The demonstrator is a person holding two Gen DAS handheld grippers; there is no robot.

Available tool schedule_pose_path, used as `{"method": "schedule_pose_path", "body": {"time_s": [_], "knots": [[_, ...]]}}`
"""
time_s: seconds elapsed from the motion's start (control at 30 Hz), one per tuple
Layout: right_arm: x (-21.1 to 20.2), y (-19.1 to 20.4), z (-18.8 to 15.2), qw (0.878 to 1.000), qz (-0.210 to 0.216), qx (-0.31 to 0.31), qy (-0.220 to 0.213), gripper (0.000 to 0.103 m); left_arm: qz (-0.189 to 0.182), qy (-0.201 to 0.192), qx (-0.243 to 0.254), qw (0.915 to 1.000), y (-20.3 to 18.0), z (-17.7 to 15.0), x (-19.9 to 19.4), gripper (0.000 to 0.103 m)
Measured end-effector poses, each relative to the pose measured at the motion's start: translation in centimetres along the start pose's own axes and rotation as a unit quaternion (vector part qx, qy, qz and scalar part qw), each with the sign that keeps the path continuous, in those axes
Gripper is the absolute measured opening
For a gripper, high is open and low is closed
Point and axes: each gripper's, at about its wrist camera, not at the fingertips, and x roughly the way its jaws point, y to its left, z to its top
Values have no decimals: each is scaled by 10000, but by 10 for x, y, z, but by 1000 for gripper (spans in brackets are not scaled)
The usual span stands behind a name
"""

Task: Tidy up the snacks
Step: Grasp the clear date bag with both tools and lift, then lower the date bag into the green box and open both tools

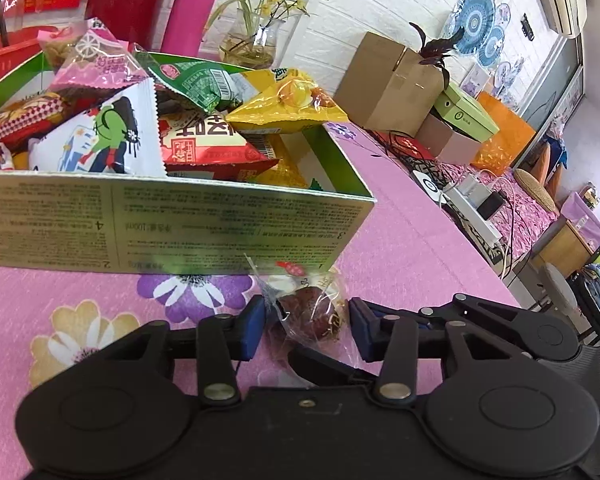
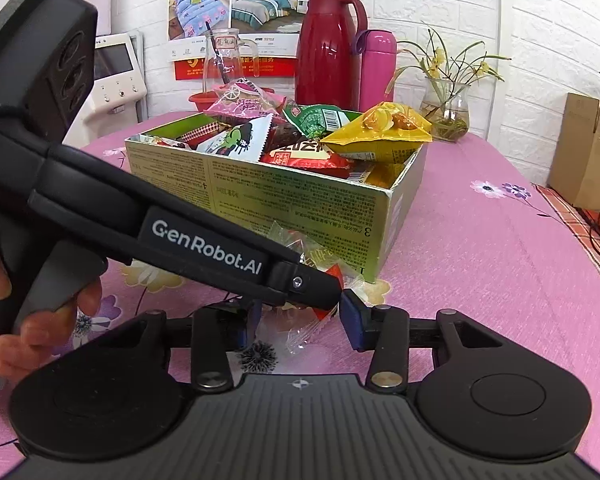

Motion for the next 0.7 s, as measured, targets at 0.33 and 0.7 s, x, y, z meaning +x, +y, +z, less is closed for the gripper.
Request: {"method": "schedule_pose_path", "body": {"time_s": [0.33,0.7], "knots": [[-19,10,6,9997,15,-64,-237,73,76,-291,127,9995,-12,-1,-28,38],[-26,23,45,9940,0,-489,-980,73,44,-926,175,9955,-5,34,-67,38]]}}
